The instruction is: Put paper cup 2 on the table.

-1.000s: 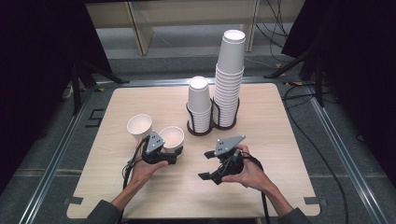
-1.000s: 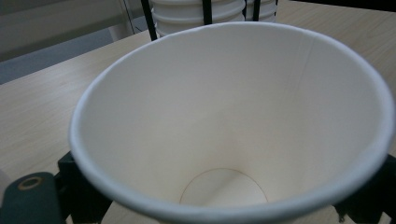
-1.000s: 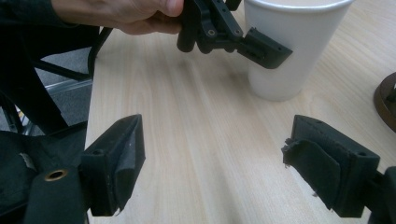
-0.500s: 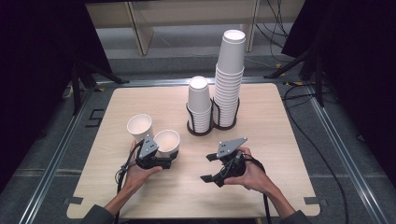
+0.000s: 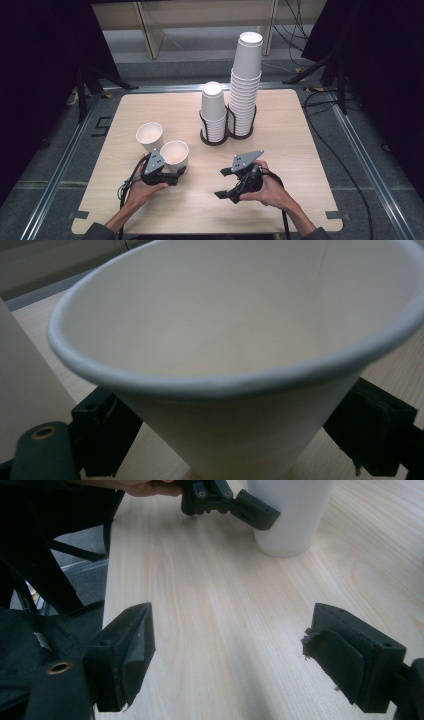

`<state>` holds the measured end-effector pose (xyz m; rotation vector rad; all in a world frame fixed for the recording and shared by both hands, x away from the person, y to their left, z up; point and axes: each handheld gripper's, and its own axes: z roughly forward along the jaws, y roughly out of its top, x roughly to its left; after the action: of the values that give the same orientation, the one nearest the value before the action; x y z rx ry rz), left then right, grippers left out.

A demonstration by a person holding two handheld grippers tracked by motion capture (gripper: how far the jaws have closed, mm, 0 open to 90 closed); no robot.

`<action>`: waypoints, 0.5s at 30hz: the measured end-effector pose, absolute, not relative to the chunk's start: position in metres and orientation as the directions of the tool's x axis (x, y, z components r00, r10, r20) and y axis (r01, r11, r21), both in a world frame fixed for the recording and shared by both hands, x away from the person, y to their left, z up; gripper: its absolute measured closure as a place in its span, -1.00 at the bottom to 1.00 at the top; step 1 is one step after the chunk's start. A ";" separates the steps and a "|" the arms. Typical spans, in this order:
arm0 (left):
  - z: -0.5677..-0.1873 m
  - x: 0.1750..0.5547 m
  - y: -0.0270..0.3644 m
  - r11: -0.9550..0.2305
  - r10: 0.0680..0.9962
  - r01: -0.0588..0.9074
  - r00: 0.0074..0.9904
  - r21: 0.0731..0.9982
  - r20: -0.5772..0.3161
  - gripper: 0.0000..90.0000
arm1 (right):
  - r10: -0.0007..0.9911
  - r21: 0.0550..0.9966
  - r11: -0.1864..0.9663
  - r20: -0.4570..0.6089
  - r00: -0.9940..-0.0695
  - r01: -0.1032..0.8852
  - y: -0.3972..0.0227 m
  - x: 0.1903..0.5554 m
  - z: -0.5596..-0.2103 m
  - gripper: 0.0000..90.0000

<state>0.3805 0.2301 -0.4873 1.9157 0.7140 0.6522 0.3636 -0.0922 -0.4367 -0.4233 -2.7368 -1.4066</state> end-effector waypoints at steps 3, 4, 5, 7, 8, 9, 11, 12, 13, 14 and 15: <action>-0.489 0.375 0.232 -0.387 0.710 0.215 0.689 0.897 0.141 -0.68 | 0.228 0.794 0.554 0.143 -0.963 0.249 -0.093 0.363 -0.436 -0.57; -0.490 0.374 0.233 -0.392 0.707 0.212 0.692 0.895 0.146 -0.68 | 0.226 0.793 0.556 0.144 -0.964 0.249 -0.093 0.363 -0.436 -0.57; -0.491 0.372 0.235 -0.410 0.703 0.215 0.693 0.887 0.157 -0.68 | 0.224 0.793 0.556 0.145 -0.964 0.249 -0.094 0.363 -0.437 -0.57; -0.492 0.368 0.237 -0.415 0.703 0.220 0.693 0.883 0.158 -0.68 | 0.224 0.796 0.552 0.145 -0.964 0.248 -0.094 0.363 -0.437 -0.57; -0.492 0.366 0.238 -0.410 0.705 0.220 0.693 0.885 0.154 -0.68 | 0.227 0.794 0.553 0.149 -0.962 0.253 -0.095 0.363 -0.437 -0.57; -0.491 0.364 0.240 -0.421 0.707 0.222 0.687 0.879 0.165 -0.68 | 0.232 0.796 0.546 0.156 -0.960 0.262 -0.095 0.363 -0.438 -0.57; -0.490 0.360 0.242 -0.401 0.716 0.223 0.681 0.888 0.152 -0.68 | 0.239 0.798 0.546 0.143 -0.960 0.255 -0.098 0.364 -0.437 -0.57; -0.489 0.358 0.243 -0.409 0.711 0.225 0.686 0.884 0.155 -0.68 | 0.247 0.798 0.544 0.145 -0.958 0.261 -0.099 0.363 -0.437 -0.57; -0.489 0.355 0.244 -0.412 0.711 0.228 0.685 0.882 0.155 -0.68 | 0.255 0.795 0.541 0.156 -0.954 0.274 -0.101 0.363 -0.437 -0.57; -0.488 0.351 0.244 -0.405 0.712 0.227 0.686 0.886 0.150 -0.68 | 0.257 0.799 0.536 0.155 -0.954 0.274 -0.102 0.363 -0.437 -0.57; -0.487 0.347 0.245 -0.410 0.709 0.229 0.689 0.883 0.151 -0.68 | 0.266 0.800 0.532 0.153 -0.952 0.277 -0.104 0.363 -0.436 -0.57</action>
<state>0.3469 0.2448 -0.4872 1.9663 0.7249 0.6482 0.3634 -0.1040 -0.4363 -0.4855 -2.7390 -1.4343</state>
